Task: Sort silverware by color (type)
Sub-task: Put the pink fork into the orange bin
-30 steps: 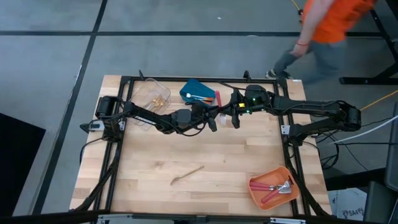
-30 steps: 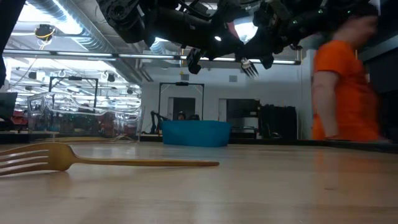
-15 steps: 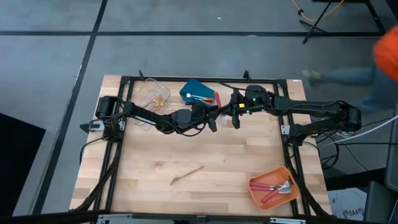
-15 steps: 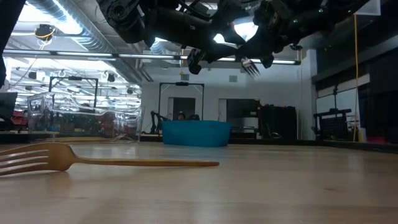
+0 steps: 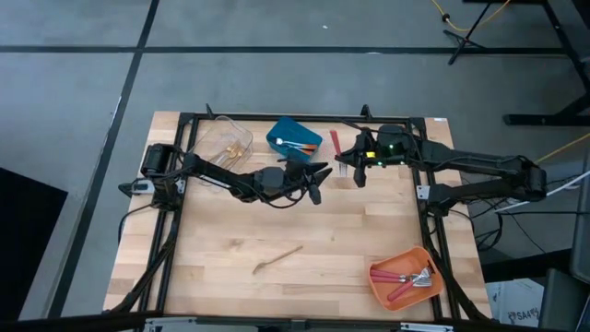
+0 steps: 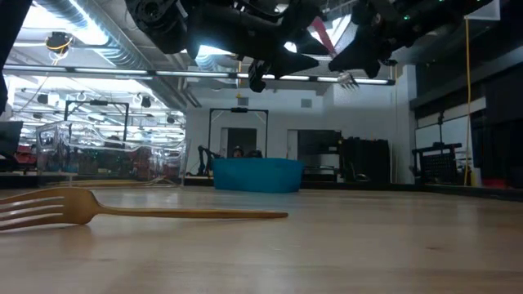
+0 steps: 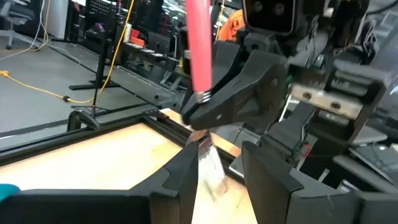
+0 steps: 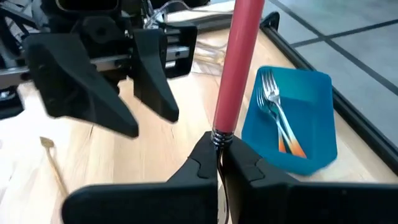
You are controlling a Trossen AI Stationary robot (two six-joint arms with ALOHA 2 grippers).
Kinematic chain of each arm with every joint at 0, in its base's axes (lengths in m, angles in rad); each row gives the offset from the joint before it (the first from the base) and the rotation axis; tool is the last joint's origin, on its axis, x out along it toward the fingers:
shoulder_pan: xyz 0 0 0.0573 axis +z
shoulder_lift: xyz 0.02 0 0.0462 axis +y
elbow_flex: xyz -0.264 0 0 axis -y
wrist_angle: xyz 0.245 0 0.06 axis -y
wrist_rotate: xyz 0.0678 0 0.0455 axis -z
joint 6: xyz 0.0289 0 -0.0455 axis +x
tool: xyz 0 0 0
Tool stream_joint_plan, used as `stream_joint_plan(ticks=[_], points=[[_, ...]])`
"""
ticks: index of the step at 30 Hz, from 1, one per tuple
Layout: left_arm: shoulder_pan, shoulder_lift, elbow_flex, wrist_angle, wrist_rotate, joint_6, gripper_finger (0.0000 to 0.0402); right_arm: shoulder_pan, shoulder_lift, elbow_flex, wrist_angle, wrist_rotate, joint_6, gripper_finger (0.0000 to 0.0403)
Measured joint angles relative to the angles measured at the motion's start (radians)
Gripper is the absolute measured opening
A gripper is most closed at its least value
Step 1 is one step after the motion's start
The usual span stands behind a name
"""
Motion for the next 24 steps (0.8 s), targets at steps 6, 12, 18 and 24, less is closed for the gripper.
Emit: stream_joint_plan(ticks=[6,12,18,24], points=[[-0.014,0.0,0.0,-0.037,-0.003,0.022,0.0115,0.002,-0.066,0.0,-0.114,-0.01,0.009,0.0],[-0.016,0.0,-0.001,-0.095,-0.006,0.022,0.0115,0.008,-0.097,0.0,-0.184,-0.086,0.054,0.0],[-0.016,0.0,-0.001,-0.133,-0.006,0.02,0.0115,0.14,-0.097,0.0,-0.192,-0.105,0.057,0.0],[-0.016,0.0,-0.001,-0.169,-0.006,0.02,0.0115,0.31,-0.097,0.0,-0.257,-0.105,0.071,0.0]])
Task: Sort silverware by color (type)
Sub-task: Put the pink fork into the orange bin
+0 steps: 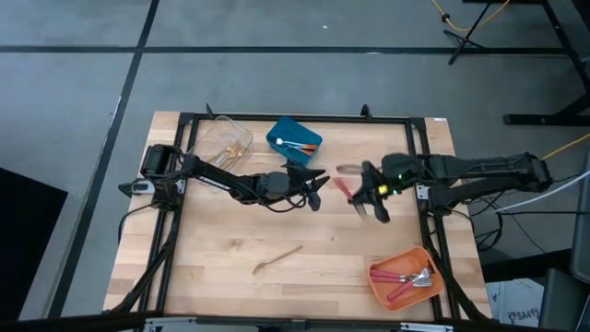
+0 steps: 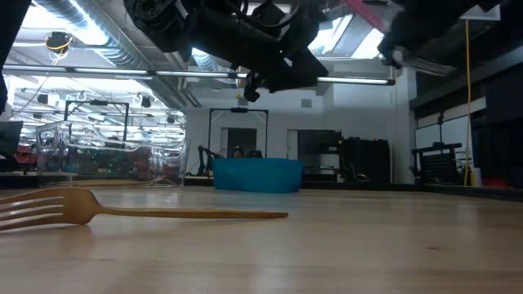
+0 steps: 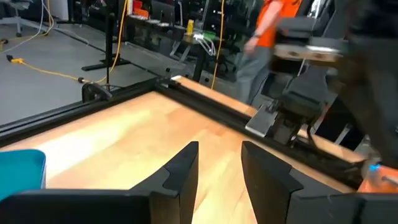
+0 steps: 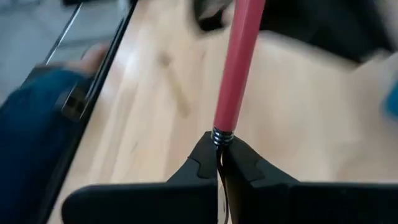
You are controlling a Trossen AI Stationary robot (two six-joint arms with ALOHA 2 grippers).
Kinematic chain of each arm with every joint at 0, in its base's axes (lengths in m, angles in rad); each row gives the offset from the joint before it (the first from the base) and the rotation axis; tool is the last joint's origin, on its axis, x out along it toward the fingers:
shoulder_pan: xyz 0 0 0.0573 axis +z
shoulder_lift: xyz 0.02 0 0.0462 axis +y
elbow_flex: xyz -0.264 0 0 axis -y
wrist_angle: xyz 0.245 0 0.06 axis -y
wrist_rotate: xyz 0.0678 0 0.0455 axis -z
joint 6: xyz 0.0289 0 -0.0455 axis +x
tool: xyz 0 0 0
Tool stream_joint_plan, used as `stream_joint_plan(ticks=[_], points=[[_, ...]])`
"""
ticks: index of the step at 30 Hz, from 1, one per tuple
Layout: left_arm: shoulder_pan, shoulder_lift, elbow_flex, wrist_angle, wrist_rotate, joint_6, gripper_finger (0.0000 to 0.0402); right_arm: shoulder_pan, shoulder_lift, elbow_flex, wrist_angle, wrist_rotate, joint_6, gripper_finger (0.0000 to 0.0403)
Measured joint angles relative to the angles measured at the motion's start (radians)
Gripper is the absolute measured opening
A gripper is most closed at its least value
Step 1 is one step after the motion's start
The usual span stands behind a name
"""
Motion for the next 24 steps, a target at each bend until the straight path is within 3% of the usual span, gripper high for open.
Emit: stream_joint_plan(ticks=[14,24], points=[[-0.001,0.0,0.0,-0.055,0.0,-0.002,0.0115,0.417,0.0,-0.001,-0.197,-0.009,0.388,0.0],[-0.001,0.0,0.0,-0.057,-0.001,-0.002,0.0115,0.713,0.0,-0.001,-0.284,0.011,0.499,0.0]])
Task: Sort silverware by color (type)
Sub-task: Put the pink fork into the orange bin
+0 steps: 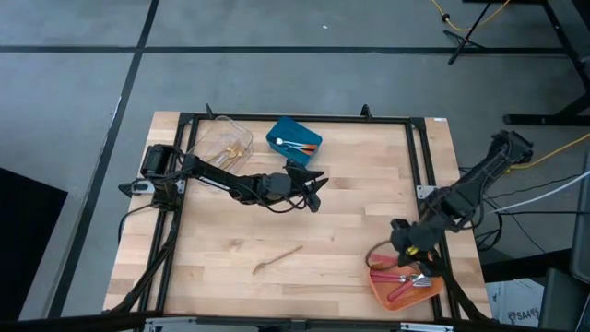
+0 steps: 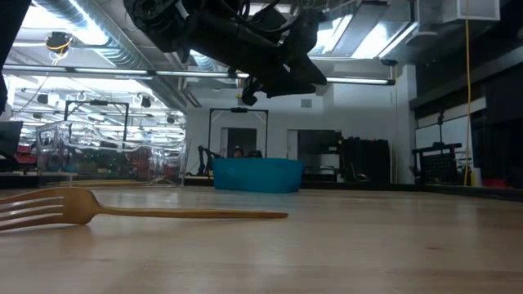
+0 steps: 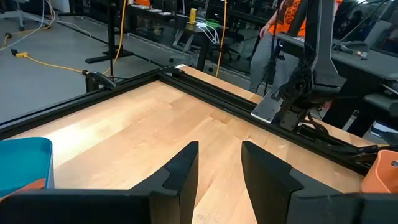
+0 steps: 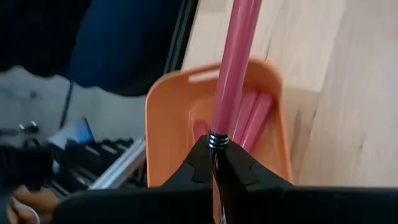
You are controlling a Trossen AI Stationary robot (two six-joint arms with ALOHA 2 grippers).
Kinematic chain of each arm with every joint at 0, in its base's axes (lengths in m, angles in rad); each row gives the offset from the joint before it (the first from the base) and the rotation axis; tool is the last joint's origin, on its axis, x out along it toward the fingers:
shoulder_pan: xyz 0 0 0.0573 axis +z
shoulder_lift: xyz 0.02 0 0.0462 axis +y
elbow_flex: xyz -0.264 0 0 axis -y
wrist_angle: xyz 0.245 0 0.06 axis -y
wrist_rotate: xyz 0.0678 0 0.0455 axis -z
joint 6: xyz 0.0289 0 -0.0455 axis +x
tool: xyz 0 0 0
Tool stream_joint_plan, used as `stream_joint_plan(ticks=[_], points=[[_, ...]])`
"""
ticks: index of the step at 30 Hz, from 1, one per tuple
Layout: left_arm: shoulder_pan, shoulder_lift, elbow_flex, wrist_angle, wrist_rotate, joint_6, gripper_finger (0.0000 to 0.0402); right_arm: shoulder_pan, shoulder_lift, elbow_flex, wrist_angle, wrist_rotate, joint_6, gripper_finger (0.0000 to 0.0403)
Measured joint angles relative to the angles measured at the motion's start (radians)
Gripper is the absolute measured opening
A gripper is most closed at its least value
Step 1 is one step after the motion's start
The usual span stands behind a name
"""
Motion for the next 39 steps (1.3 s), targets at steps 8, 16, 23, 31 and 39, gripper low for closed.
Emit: stream_joint_plan(ticks=[8,16,23,31,39], points=[[0.0,0.0,0.0,-0.014,0.0,-0.006,0.0115,0.133,0.04,0.0,-0.02,0.072,0.005,0.0],[-0.008,0.0,0.0,-0.014,0.0,-0.007,0.0115,0.159,0.132,0.0,-0.02,0.081,0.005,0.0],[-0.01,0.0,0.0,-0.014,0.0,-0.007,0.0115,0.159,0.197,-0.001,-0.076,0.005,0.006,0.0],[-0.01,0.0,0.0,-0.018,0.0,-0.007,0.0115,0.159,0.234,-0.001,-0.101,-0.02,0.005,0.0],[-0.01,0.0,0.0,-0.018,0.0,-0.007,0.0115,0.159,0.293,-0.001,-0.099,-0.029,0.005,0.0]])
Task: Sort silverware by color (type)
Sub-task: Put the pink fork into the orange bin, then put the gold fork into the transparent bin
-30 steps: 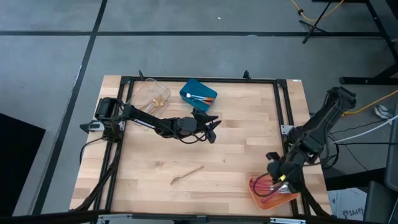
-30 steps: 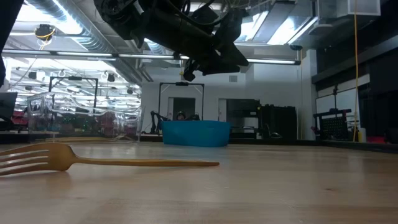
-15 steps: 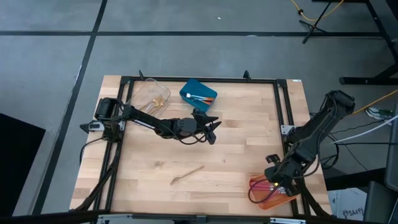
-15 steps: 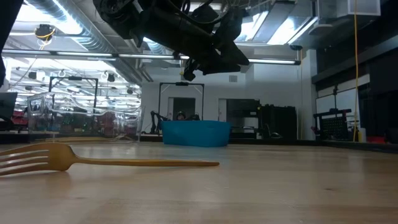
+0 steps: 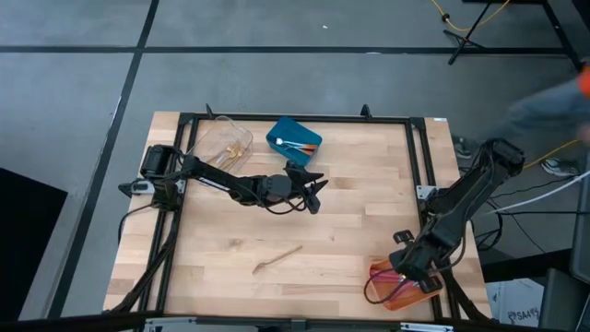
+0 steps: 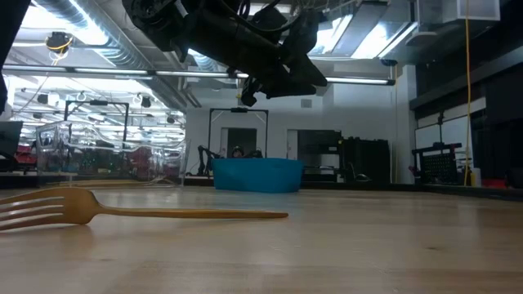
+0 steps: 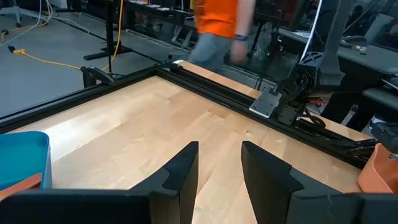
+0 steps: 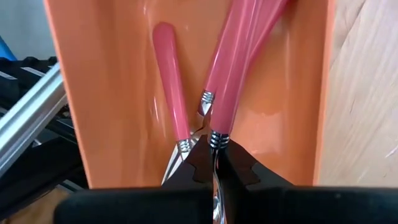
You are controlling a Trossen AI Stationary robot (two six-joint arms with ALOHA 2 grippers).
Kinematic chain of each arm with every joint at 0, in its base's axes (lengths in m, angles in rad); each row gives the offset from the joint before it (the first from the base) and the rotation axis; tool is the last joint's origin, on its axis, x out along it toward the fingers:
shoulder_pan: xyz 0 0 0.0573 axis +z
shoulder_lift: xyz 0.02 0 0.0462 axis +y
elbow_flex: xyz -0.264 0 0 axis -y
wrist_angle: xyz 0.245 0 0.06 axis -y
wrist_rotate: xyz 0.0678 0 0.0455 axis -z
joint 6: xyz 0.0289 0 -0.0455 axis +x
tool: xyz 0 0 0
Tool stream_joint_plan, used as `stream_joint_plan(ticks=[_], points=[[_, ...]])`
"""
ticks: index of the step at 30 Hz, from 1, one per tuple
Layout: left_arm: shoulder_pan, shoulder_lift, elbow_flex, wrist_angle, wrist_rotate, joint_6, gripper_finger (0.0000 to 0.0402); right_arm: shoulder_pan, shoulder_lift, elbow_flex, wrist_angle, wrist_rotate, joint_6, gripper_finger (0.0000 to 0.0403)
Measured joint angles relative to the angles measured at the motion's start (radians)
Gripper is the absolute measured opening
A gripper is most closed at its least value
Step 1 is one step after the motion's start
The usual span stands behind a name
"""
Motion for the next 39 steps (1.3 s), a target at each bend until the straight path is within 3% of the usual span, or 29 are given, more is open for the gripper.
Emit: stream_joint_plan(ticks=[16,28,39], points=[[0.0,0.0,0.0,0.0,0.0,0.0,0.0115,-0.003,0.101,0.0,0.017,0.01,0.0,0.0001],[0.0,0.0,0.0,0.0,0.0,0.0,0.0115,-0.003,0.108,0.0,0.044,0.012,-0.001,0.0075],[0.0,0.0,0.0,0.0,0.0,0.0,0.0115,-0.003,0.108,0.001,0.093,0.013,-0.007,0.0083]])
